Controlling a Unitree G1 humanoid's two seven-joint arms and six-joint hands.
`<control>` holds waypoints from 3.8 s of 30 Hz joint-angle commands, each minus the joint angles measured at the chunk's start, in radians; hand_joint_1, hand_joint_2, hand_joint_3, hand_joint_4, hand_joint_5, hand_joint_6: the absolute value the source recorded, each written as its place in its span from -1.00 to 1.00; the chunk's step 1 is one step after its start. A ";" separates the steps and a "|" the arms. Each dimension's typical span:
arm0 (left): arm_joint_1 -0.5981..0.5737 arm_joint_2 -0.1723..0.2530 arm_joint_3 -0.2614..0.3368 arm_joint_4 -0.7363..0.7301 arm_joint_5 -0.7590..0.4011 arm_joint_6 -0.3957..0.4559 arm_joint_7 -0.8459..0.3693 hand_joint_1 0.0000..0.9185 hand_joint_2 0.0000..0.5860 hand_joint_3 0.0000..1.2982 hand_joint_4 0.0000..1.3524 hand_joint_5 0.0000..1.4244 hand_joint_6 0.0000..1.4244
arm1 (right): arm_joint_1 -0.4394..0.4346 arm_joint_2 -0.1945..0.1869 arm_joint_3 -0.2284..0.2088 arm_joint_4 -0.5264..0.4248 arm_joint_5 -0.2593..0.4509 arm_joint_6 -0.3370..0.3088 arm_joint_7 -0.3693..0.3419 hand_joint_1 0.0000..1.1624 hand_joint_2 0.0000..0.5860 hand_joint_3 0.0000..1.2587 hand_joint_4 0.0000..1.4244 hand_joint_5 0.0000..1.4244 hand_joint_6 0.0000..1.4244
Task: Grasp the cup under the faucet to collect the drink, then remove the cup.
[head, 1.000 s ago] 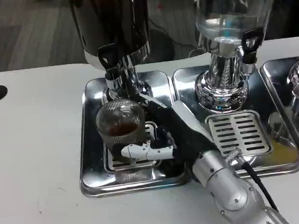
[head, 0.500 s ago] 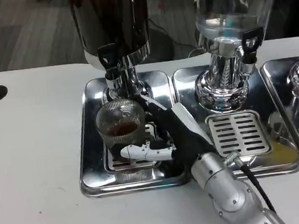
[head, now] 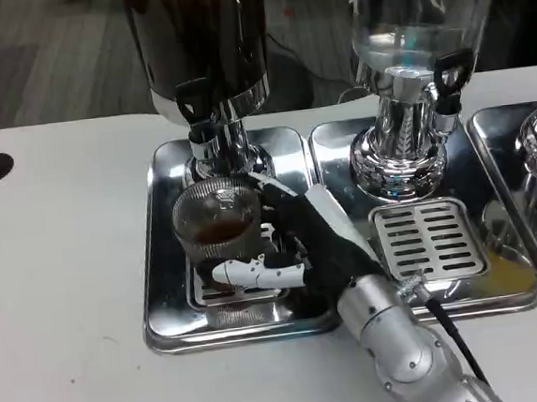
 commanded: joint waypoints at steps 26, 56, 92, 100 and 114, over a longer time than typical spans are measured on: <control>-0.029 0.008 -0.006 0.018 0.001 0.021 -0.050 -1.00 -0.59 -0.50 -0.67 -0.59 -0.31 | -0.005 0.029 0.017 0.018 -0.022 -0.015 -0.095 0.37 -0.77 -0.48 -0.51 -0.57 -0.75; -0.061 0.014 -0.045 0.018 0.014 0.045 -0.079 -1.00 -0.58 -0.50 -0.65 -0.55 -0.31 | 0.067 -0.008 -0.039 -0.069 0.002 -0.072 -0.111 0.32 -0.70 -0.33 -0.31 -0.36 -0.58; -0.102 0.015 -0.139 0.033 0.062 0.075 -0.081 -1.00 -0.58 -0.51 -0.63 -0.54 -0.29 | 0.443 -0.217 -0.119 -0.503 0.036 -0.196 0.013 0.28 -0.68 -0.29 -0.30 -0.35 -0.58; -0.120 0.017 -0.172 0.027 0.090 0.102 -0.091 -1.00 -0.58 -0.51 -0.63 -0.53 -0.28 | 0.554 -0.270 -0.178 -0.515 0.072 -0.318 0.027 0.28 -0.68 -0.29 -0.30 -0.35 -0.58; -0.127 0.013 -0.208 0.018 0.113 0.138 -0.095 -1.00 -0.57 -0.52 -0.64 -0.53 -0.28 | 0.676 -0.338 -0.263 -0.462 0.097 -0.522 0.037 0.26 -0.68 -0.29 -0.30 -0.34 -0.58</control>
